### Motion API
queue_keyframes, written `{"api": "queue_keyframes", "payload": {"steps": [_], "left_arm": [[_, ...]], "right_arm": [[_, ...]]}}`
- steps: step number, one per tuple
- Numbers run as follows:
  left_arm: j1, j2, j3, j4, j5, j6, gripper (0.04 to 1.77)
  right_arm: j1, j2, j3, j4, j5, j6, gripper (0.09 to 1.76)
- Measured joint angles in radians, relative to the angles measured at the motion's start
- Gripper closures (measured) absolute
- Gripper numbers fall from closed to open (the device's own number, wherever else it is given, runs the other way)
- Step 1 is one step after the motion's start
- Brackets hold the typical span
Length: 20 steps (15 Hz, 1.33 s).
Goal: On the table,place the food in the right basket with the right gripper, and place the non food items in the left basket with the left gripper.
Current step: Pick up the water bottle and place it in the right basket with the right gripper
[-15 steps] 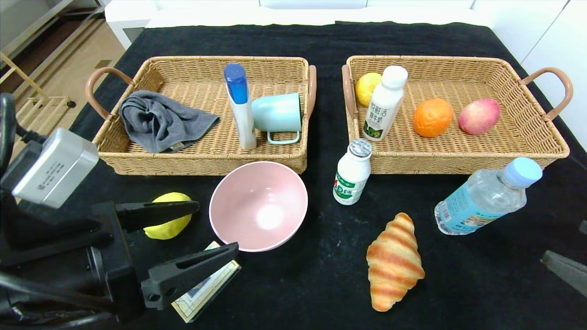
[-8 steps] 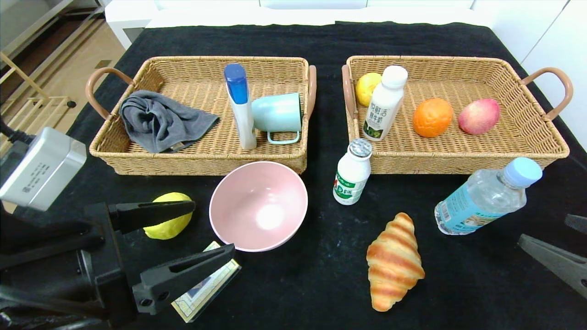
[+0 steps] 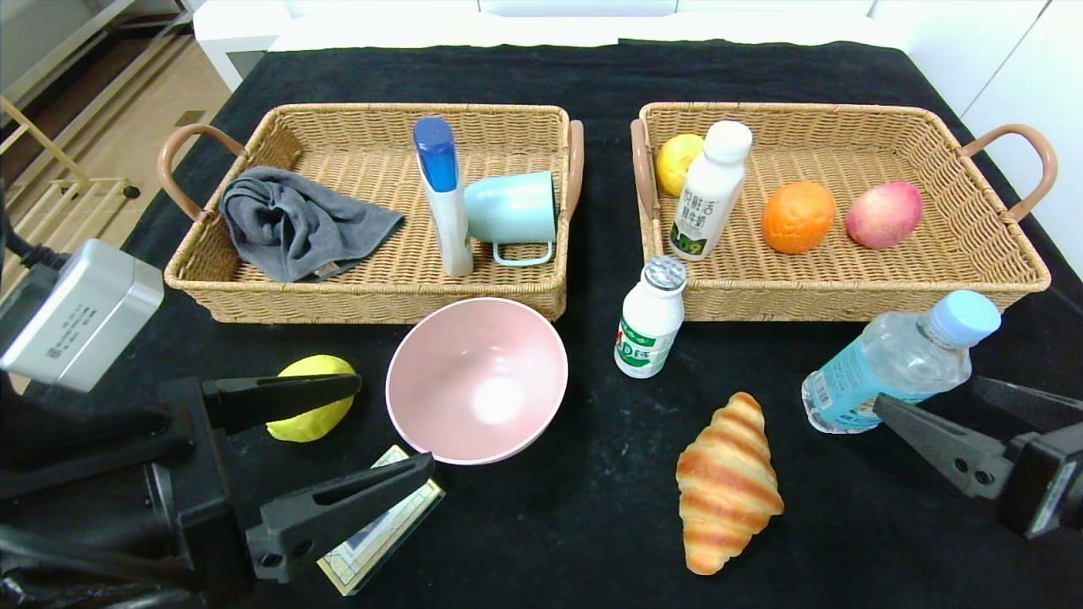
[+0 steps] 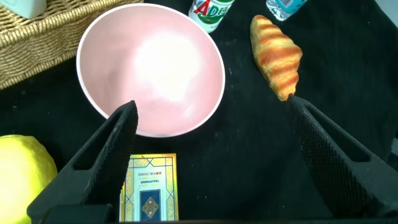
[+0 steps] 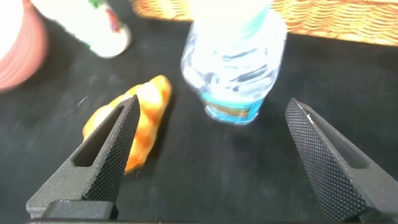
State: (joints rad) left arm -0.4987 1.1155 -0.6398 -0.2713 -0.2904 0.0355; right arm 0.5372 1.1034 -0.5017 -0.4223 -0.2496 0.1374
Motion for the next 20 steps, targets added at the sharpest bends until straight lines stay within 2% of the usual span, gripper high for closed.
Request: {"api": "queue_keyframes", "payload": {"steps": [3, 9, 20], "left_arm": [[0.0, 0.001, 0.0, 0.0, 0.0, 0.0, 0.09], [0.0, 0.001, 0.0, 0.0, 0.002, 0.003, 0.09], [0.0, 0.004, 0.006, -0.001, 0.001, 0.006, 0.09]], "right_arm": [[0.029, 0.086, 0.0, -0.143, -0.086, 0.037, 0.14], [0.034, 0.153, -0.004, -0.215, -0.161, 0.04, 0.14], [-0.001, 0.212, 0.0, -0.262, -0.164, 0.061, 0.14]]}}
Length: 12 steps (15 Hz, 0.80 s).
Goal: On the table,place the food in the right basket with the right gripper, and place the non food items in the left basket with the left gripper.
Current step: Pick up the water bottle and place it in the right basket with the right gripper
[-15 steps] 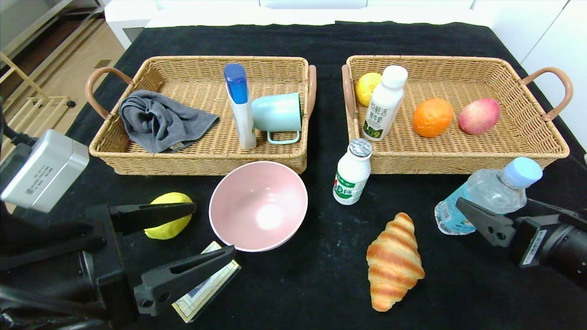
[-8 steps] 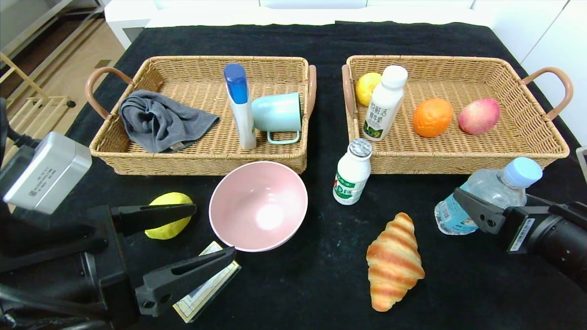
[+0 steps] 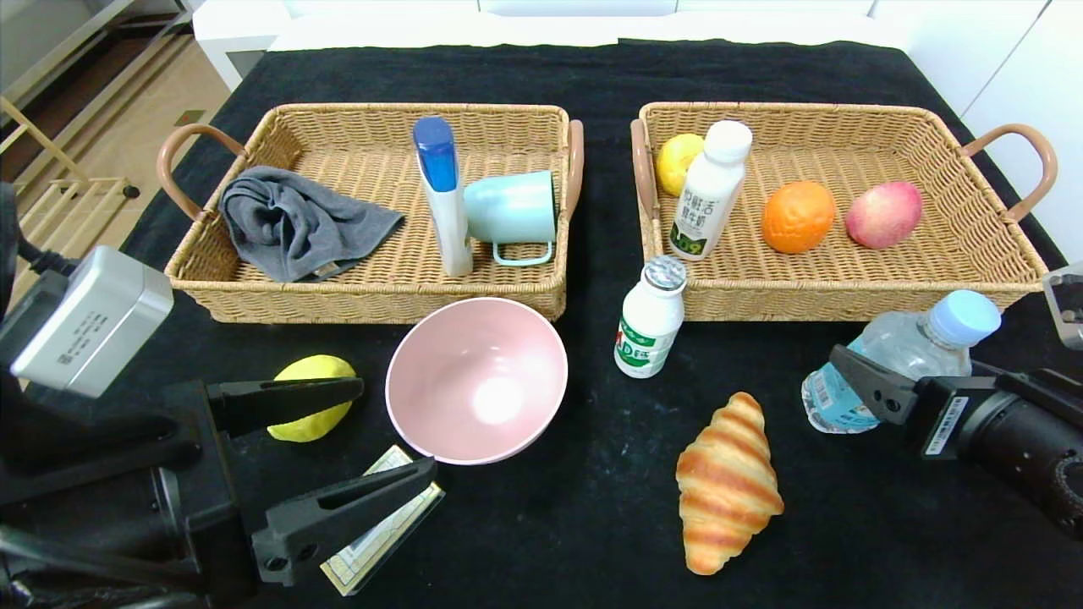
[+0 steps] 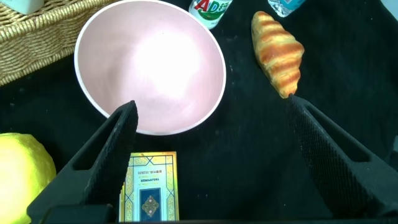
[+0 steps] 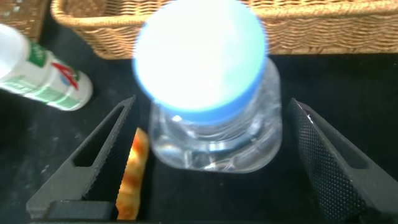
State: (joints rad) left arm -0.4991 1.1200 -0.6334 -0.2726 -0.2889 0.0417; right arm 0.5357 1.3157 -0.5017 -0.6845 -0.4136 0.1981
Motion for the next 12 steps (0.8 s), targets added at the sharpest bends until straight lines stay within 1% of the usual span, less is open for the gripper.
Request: {"api": "queue_keyframes", "payload": {"steps": [4, 8, 9, 10, 12], "left_arm": [[0.0, 0.0, 0.0, 0.0, -0.001, 0.001, 0.09], [0.0, 0.0, 0.001, 0.0, -0.001, 0.001, 0.09], [0.0, -0.001, 0.001, 0.0, -0.001, 0.001, 0.09], [0.0, -0.001, 0.001, 0.0, -0.001, 0.001, 0.09], [0.0, -0.003, 0.002, 0.0, -0.002, 0.001, 0.09]], "right_arm": [[-0.023, 0.007, -0.007, 0.001, -0.003, -0.024, 0.14], [-0.019, 0.017, -0.001, -0.001, -0.016, -0.033, 0.14], [-0.017, 0.02, -0.001, -0.003, -0.016, -0.033, 0.16], [-0.016, 0.022, -0.002, -0.004, -0.017, -0.032, 0.36], [-0.013, 0.029, -0.002, -0.006, -0.016, -0.032, 0.66]]}}
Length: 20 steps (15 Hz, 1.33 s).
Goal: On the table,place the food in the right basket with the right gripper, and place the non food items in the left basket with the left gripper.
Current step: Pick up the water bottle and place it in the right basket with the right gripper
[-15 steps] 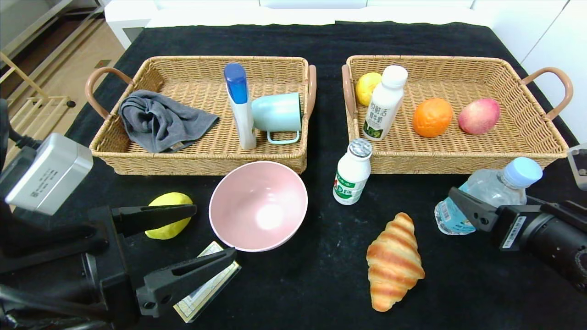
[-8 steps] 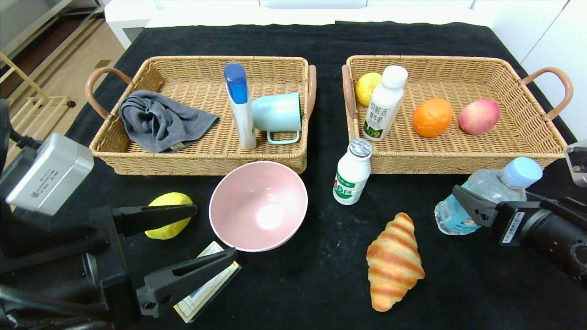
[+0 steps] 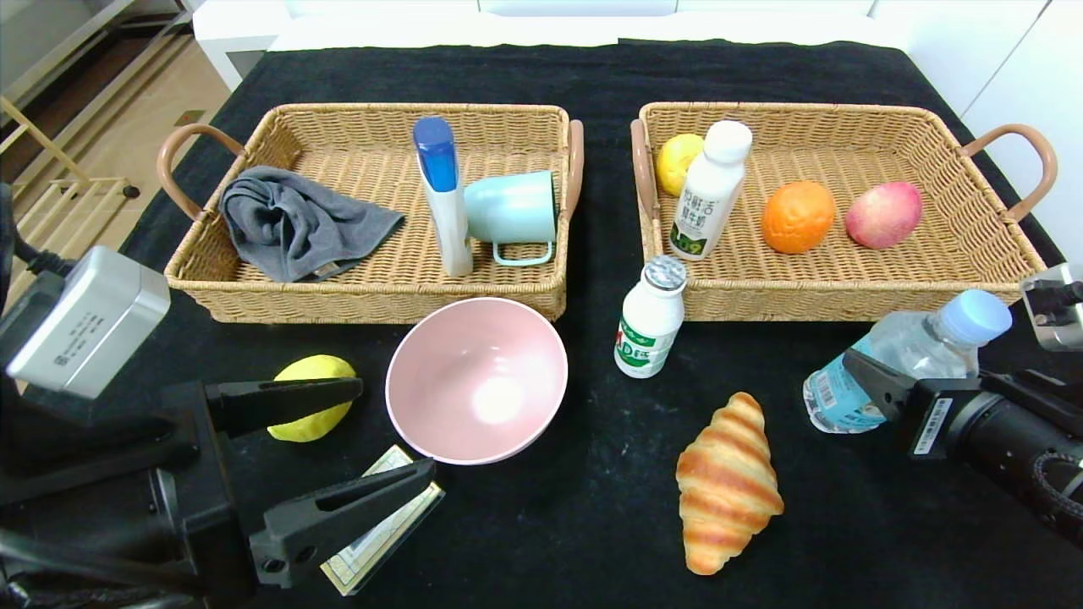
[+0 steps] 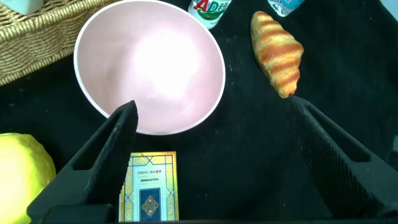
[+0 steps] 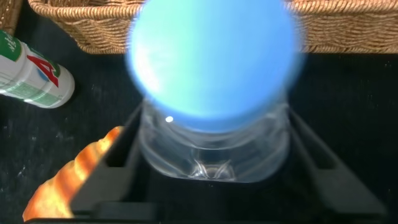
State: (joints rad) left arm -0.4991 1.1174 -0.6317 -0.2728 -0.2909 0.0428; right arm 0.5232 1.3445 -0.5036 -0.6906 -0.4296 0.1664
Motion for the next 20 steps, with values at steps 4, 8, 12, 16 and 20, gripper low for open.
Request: {"api": "queue_keyframes", "payload": {"steps": [4, 8, 12, 16, 20], "left_arm": [[-0.001, -0.004, 0.0, 0.0, 0.0, 0.0, 0.09], [-0.001, -0.004, 0.0, 0.001, -0.001, 0.0, 0.09], [-0.004, -0.005, 0.005, -0.001, -0.004, 0.001, 0.09], [-0.004, -0.004, 0.004, -0.001, -0.002, 0.004, 0.09], [-0.004, -0.005, 0.006, -0.001, -0.001, 0.02, 0.09]], "right_arm": [[0.001, 0.011, 0.001, -0.005, -0.002, 0.0, 0.89], [0.002, 0.016, 0.002, -0.005, -0.002, 0.002, 0.91], [0.003, 0.017, 0.002, -0.003, 0.0, 0.003, 0.92], [0.006, 0.008, 0.004, 0.001, 0.005, 0.003, 0.92], [0.024, -0.042, -0.009, 0.026, 0.014, -0.03, 0.92]]}}
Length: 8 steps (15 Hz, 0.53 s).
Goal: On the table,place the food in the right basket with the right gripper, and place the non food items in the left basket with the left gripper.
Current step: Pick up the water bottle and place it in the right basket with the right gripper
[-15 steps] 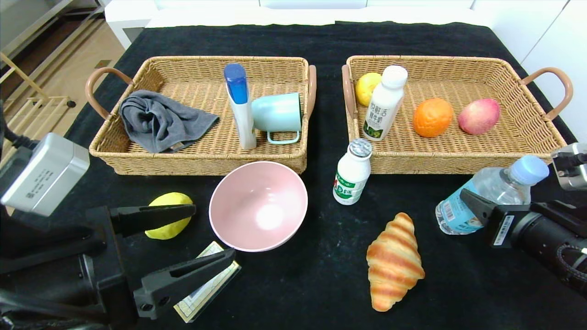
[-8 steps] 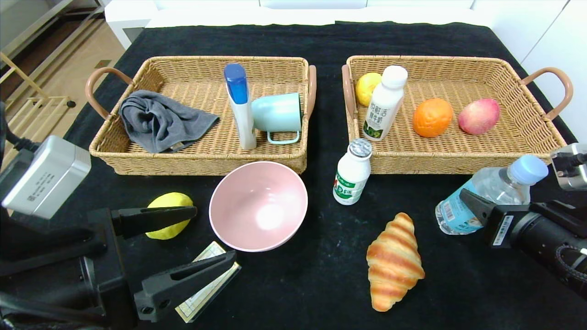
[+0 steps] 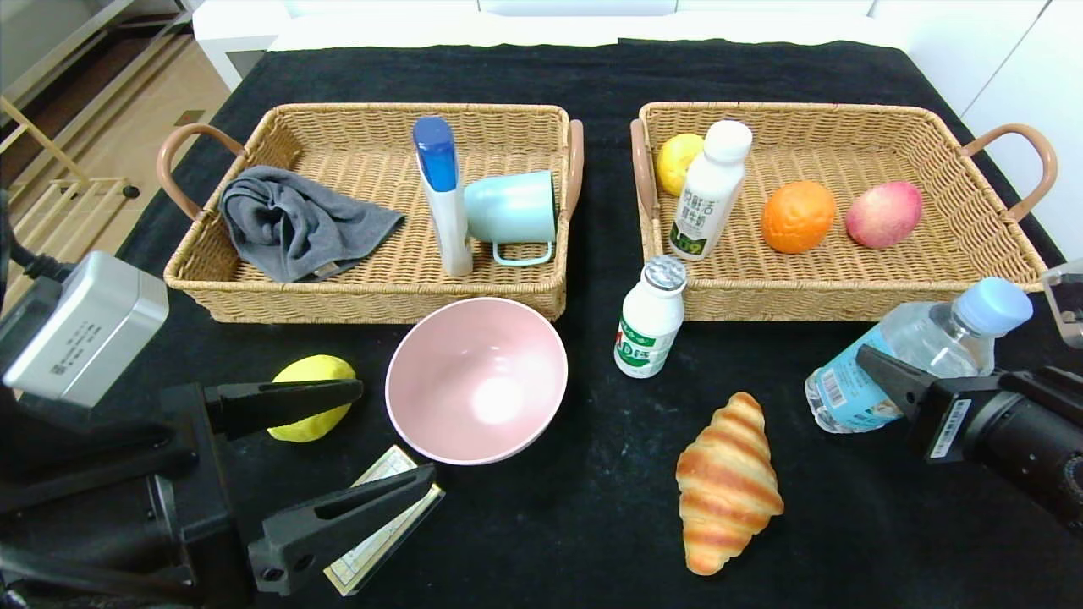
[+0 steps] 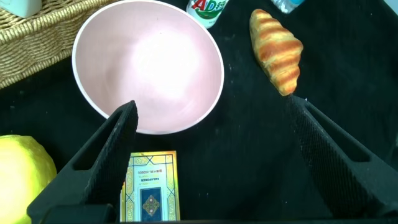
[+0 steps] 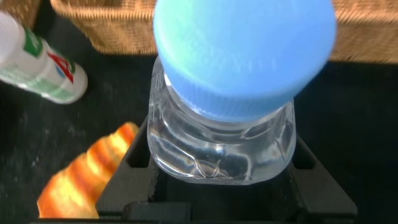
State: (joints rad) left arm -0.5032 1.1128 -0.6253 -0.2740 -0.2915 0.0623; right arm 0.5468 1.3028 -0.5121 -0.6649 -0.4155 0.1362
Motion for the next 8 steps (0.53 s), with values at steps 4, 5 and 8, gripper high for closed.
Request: {"api": "queue_keyframes", "payload": {"steps": [4, 5, 8], "left_arm": [[0.001, -0.001, 0.0, 0.0, 0.001, 0.0, 0.09], [0.002, -0.001, -0.001, -0.001, 0.001, 0.0, 0.09], [0.003, -0.004, -0.002, -0.001, 0.003, 0.0, 0.09]], "right_arm": [[0.002, -0.066, -0.063, 0.138, 0.002, -0.011, 0.92], [0.002, -0.08, -0.092, 0.177, 0.002, -0.012, 0.92], [-0.01, -0.113, -0.19, 0.265, 0.001, -0.061, 0.92]]}}
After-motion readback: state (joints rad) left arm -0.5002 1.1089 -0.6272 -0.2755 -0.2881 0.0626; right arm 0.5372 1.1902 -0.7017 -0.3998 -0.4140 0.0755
